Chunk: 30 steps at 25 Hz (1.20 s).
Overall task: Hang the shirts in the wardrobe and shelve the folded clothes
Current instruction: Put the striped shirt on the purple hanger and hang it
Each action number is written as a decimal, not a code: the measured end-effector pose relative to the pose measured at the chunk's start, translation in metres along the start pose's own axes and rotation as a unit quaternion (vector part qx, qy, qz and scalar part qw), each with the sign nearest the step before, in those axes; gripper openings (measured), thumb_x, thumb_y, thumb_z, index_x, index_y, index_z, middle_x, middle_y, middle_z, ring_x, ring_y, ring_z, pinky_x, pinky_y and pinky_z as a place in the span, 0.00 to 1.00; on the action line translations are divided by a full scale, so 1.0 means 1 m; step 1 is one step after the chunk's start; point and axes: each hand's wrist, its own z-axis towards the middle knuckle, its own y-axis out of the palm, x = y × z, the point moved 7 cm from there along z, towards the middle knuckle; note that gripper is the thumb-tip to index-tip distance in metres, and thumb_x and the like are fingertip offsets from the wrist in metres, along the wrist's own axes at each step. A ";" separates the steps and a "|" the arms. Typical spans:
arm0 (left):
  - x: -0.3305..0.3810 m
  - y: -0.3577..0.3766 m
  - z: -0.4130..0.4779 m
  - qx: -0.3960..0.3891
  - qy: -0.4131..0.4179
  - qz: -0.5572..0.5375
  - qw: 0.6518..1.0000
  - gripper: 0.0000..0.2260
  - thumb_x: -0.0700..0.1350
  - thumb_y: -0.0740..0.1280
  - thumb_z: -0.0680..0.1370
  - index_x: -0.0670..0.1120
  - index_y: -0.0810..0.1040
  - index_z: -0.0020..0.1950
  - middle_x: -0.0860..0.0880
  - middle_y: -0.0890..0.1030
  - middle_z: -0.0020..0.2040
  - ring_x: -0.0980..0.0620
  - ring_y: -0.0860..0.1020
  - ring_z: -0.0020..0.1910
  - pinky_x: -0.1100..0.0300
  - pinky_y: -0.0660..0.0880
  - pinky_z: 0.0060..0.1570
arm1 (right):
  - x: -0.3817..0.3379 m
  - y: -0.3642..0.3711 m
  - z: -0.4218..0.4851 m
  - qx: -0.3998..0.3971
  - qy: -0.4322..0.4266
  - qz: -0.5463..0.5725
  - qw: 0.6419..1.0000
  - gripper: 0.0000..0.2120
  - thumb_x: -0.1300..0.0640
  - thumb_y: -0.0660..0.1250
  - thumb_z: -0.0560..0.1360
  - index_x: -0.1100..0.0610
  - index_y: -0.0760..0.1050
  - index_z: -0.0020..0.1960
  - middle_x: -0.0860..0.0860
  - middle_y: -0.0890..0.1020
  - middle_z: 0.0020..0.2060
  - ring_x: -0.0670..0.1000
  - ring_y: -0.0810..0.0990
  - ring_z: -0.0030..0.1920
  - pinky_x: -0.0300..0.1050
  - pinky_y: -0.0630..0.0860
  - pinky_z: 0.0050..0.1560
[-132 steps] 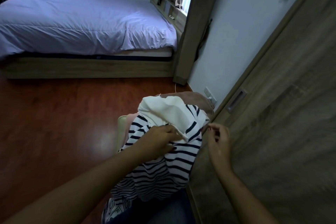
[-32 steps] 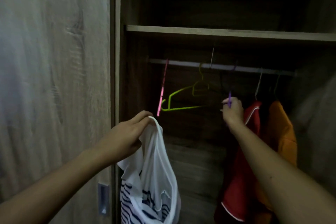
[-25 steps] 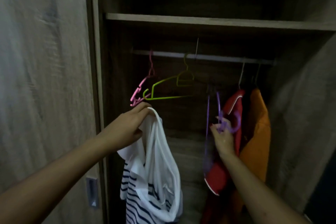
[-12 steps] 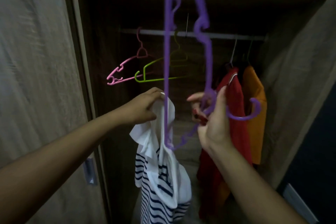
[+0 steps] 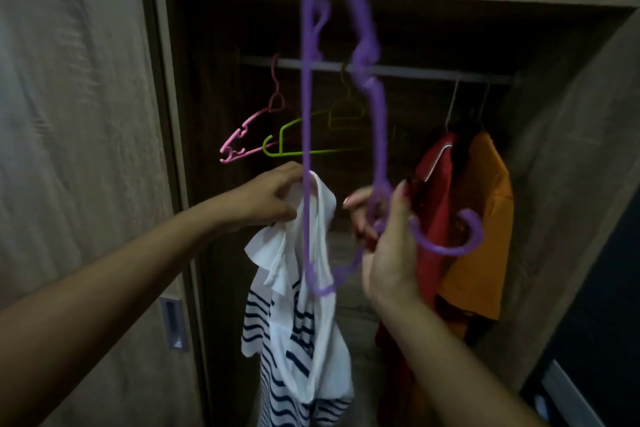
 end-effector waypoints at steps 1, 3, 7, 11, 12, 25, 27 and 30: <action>0.001 -0.008 -0.002 0.011 -0.005 -0.016 1.000 0.24 0.29 0.64 0.70 0.50 0.73 0.61 0.51 0.71 0.60 0.48 0.75 0.55 0.50 0.79 0.46 | 0.028 -0.010 -0.003 -0.012 0.025 -0.058 0.998 0.27 0.34 0.57 0.73 0.53 0.82 0.35 0.48 0.80 0.28 0.43 0.74 0.29 0.32 0.70 0.31; -0.005 -0.026 -0.010 0.030 -0.034 -0.072 0.996 0.25 0.27 0.62 0.72 0.53 0.73 0.60 0.52 0.74 0.57 0.52 0.77 0.53 0.53 0.79 0.46 | 0.065 -0.039 -0.001 -0.035 0.064 -0.168 0.983 0.24 0.41 0.58 0.77 0.49 0.83 0.30 0.57 0.77 0.30 0.43 0.73 0.29 0.35 0.68 0.33; -0.025 -0.038 -0.025 -0.010 -0.039 -0.084 0.996 0.25 0.29 0.61 0.68 0.50 0.78 0.59 0.49 0.75 0.61 0.46 0.77 0.58 0.41 0.79 0.51 | 0.079 -0.071 0.012 -0.192 0.105 -0.352 0.910 0.27 0.32 0.57 0.72 0.49 0.81 0.29 0.48 0.73 0.23 0.41 0.70 0.26 0.37 0.66 0.33; -0.021 -0.022 -0.021 -0.034 -0.007 0.038 0.999 0.25 0.27 0.61 0.68 0.51 0.80 0.57 0.55 0.76 0.60 0.60 0.76 0.56 0.62 0.79 0.47 | 0.083 -0.052 0.017 -0.254 0.163 -0.446 0.842 0.22 0.44 0.62 0.76 0.52 0.74 0.26 0.45 0.70 0.18 0.42 0.68 0.23 0.35 0.65 0.30; -0.017 -0.016 -0.020 -0.041 0.005 0.071 0.997 0.25 0.28 0.63 0.68 0.52 0.80 0.57 0.56 0.76 0.59 0.60 0.75 0.58 0.63 0.78 0.51 | 0.078 -0.043 0.023 -0.234 0.145 -0.422 0.864 0.20 0.45 0.65 0.75 0.51 0.74 0.27 0.45 0.70 0.20 0.43 0.69 0.24 0.36 0.65 0.30; -0.068 0.013 -0.033 0.043 0.012 0.097 0.994 0.12 0.56 0.61 0.77 0.51 0.79 0.52 0.54 0.81 0.44 0.56 0.80 0.43 0.59 0.78 0.42 | 0.034 -0.007 0.069 -0.288 0.069 -0.404 0.866 0.15 0.56 0.67 0.76 0.70 0.81 0.42 0.46 0.83 0.26 0.40 0.68 0.23 0.32 0.63 0.25; -0.071 0.009 -0.033 0.089 0.020 0.069 0.993 0.08 0.51 0.63 0.78 0.50 0.80 0.49 0.53 0.82 0.42 0.54 0.80 0.42 0.61 0.77 0.40 | 0.028 -0.009 0.067 -0.301 0.068 -0.398 0.864 0.11 0.59 0.67 0.76 0.69 0.81 0.45 0.46 0.84 0.29 0.39 0.75 0.27 0.31 0.69 0.31; -0.077 -0.005 -0.034 0.128 0.026 0.070 0.989 0.09 0.52 0.63 0.78 0.49 0.80 0.47 0.51 0.81 0.39 0.53 0.80 0.39 0.61 0.75 0.36 | 0.017 -0.047 0.077 -0.336 0.065 -0.508 0.790 0.10 0.56 0.70 0.73 0.57 0.80 0.54 0.49 0.84 0.48 0.44 0.81 0.49 0.38 0.77 0.50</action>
